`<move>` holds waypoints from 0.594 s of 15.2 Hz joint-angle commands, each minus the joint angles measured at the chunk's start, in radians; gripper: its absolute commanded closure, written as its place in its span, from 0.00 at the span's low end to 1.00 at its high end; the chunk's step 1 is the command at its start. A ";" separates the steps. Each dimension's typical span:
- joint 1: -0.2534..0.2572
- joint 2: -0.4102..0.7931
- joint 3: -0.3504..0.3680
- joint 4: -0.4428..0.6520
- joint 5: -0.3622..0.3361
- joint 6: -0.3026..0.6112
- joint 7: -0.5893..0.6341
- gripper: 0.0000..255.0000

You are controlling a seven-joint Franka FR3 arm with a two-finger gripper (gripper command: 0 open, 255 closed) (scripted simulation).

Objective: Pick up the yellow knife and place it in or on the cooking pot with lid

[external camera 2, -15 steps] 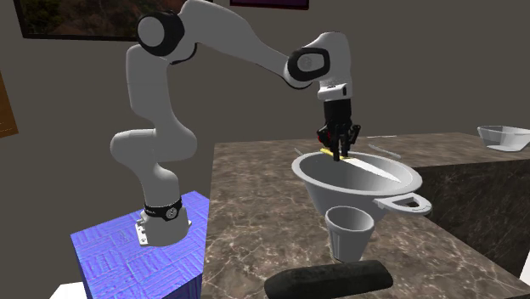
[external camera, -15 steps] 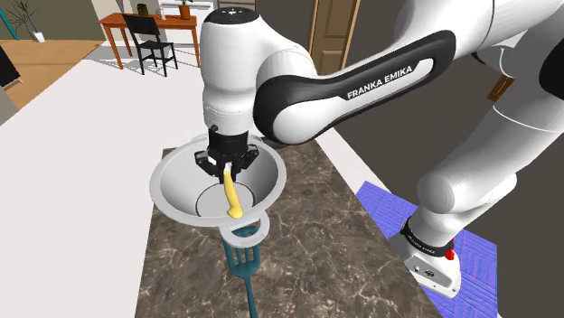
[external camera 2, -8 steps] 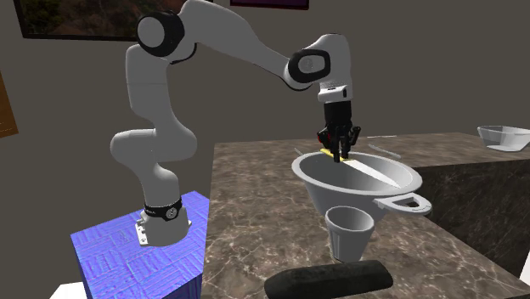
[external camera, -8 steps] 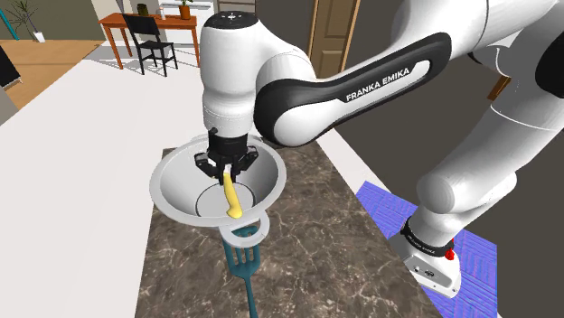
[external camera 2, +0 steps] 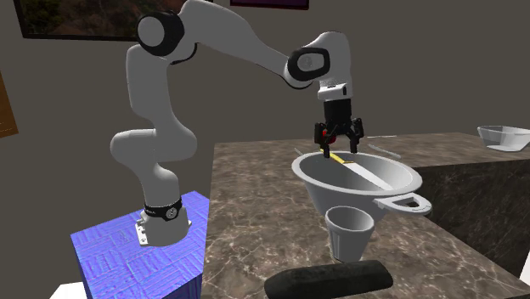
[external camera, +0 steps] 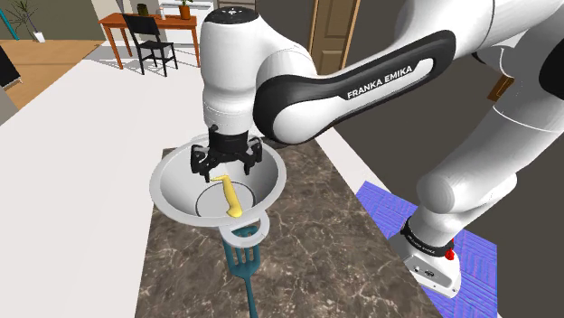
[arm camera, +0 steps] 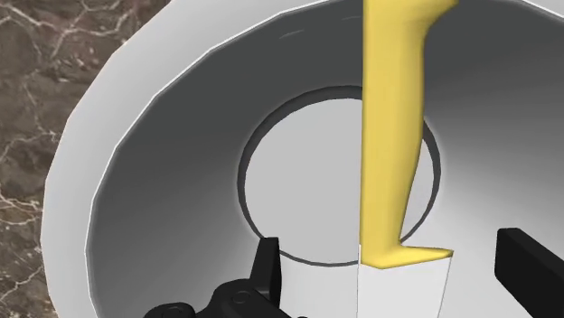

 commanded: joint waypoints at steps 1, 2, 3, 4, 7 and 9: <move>-0.001 -0.056 -0.013 0.031 0.068 -0.045 -0.045 0.00; 0.006 -0.086 -0.029 0.053 0.100 -0.076 -0.068 0.00; 0.014 -0.104 -0.044 0.071 0.120 -0.101 -0.081 0.00; 0.015 -0.104 -0.045 0.071 0.119 -0.101 -0.081 0.00; 0.015 -0.104 -0.044 0.071 0.119 -0.101 -0.081 0.00; 0.015 -0.104 -0.044 0.071 0.119 -0.101 -0.081 0.00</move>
